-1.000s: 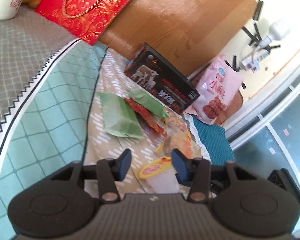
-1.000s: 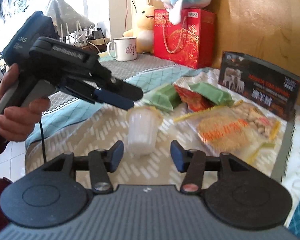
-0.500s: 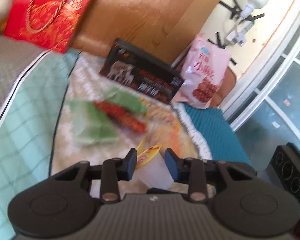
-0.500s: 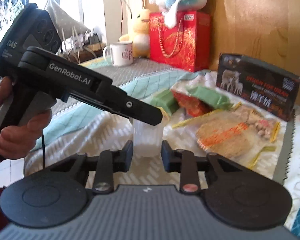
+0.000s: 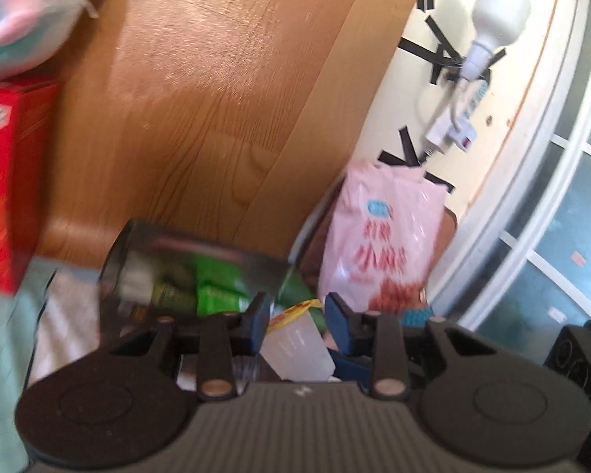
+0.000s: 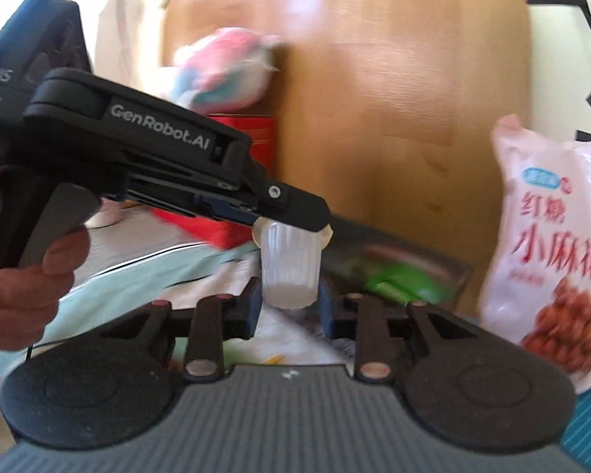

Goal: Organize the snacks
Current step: 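Lift the white cup over the black box and release it with the right tool, then grasp the pale green packet with the right tool, then drop the pale green packet into the black box with the right tool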

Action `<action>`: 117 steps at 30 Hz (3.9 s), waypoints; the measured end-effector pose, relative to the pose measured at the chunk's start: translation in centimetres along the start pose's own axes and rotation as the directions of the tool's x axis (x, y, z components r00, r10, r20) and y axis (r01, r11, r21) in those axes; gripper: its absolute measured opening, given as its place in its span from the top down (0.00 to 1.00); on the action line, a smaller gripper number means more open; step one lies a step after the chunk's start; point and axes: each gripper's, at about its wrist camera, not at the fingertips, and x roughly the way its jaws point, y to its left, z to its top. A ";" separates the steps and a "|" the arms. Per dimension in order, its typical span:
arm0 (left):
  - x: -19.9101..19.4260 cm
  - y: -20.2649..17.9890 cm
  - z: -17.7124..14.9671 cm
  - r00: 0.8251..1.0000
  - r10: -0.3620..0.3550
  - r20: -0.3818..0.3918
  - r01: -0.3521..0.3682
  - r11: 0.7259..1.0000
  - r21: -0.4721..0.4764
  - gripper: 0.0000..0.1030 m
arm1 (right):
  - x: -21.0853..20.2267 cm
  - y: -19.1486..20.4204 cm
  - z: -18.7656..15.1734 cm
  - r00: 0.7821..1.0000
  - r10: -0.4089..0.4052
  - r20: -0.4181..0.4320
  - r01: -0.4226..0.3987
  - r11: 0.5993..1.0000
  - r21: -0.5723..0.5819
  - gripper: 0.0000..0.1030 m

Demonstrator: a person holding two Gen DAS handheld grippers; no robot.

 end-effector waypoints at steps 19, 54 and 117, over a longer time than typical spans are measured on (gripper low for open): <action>-3.2 8.3 -4.1 0.989 0.098 -0.106 -0.112 0.984 -0.136 0.63 | -0.8 -1.0 -4.6 0.994 0.046 -0.104 -0.033 0.992 0.124 0.56; -5.5 8.7 -7.8 0.989 0.037 -0.147 -0.080 0.950 -0.301 0.63 | -0.7 7.4 -3.8 0.981 0.092 -0.171 -0.104 0.992 -0.065 0.74; -8.8 5.2 -8.5 0.988 -0.075 -0.133 0.022 0.931 -0.364 0.78 | -6.7 4.6 -3.6 0.989 0.146 -0.002 -0.143 0.973 0.178 0.75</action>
